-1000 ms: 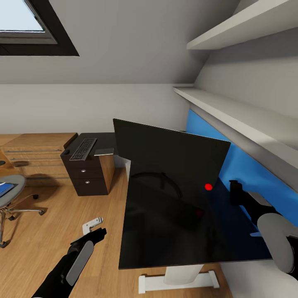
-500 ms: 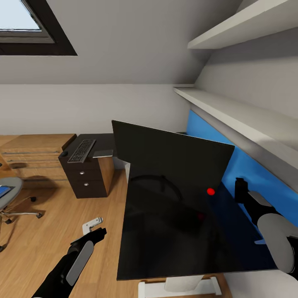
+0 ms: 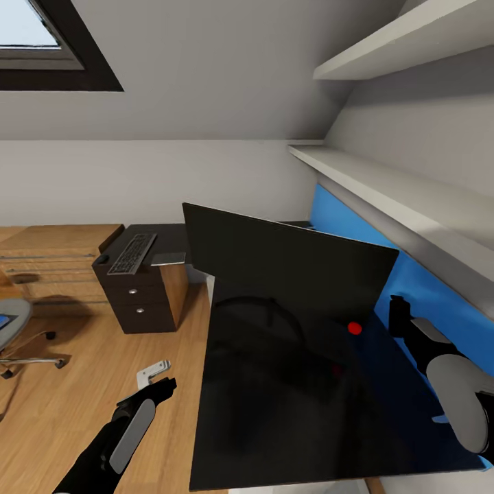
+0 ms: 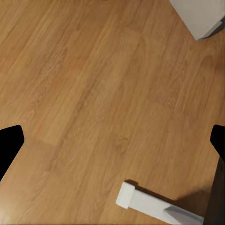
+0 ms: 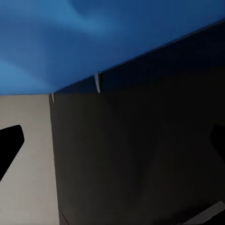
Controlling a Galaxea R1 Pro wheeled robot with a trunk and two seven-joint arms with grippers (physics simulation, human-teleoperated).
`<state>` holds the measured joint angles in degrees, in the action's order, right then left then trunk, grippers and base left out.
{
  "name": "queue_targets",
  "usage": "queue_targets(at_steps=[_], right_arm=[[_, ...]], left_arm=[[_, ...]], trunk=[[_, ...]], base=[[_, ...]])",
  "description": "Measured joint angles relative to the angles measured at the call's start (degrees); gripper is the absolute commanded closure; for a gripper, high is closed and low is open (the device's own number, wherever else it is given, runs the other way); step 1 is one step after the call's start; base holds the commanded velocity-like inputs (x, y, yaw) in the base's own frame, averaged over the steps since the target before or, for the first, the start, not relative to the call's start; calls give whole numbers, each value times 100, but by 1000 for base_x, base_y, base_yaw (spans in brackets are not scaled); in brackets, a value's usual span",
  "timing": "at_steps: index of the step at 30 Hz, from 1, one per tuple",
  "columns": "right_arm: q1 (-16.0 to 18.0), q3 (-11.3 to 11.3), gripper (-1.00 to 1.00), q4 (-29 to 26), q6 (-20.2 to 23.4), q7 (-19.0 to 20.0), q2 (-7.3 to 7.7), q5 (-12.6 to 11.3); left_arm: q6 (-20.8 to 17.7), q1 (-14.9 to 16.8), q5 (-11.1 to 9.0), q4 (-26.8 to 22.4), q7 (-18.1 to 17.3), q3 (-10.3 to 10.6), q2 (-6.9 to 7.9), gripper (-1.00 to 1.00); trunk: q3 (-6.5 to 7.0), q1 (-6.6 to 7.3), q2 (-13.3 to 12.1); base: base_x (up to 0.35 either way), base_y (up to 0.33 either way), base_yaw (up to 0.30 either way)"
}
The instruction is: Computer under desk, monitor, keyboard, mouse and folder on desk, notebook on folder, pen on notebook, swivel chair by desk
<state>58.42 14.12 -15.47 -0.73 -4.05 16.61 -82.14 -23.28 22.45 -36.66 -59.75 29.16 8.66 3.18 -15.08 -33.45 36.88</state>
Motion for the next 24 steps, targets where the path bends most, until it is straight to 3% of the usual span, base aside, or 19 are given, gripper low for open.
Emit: queue_targets(at_steps=[14, 19, 24], right_arm=[[0, -4, -100, 10, 40, -3, 17, -6], [0, -30, -100, 12, 530, 45, 107, -27], [0, -35, -100, 8, 685, 62, 159, -17]], left_arm=[[-6, 0, -1, 7, -8, 8, 0, -100], [-10, 0, -1, 7, -9, 9, 0, -100], [-10, 0, -1, 7, -9, 9, 0, -100]], trunk=[[0, -1, 0], [0, -1, 0], [0, -1, 0]], base=[[100, 0, 0], [1, 0, 0], [0, 0, 0]])
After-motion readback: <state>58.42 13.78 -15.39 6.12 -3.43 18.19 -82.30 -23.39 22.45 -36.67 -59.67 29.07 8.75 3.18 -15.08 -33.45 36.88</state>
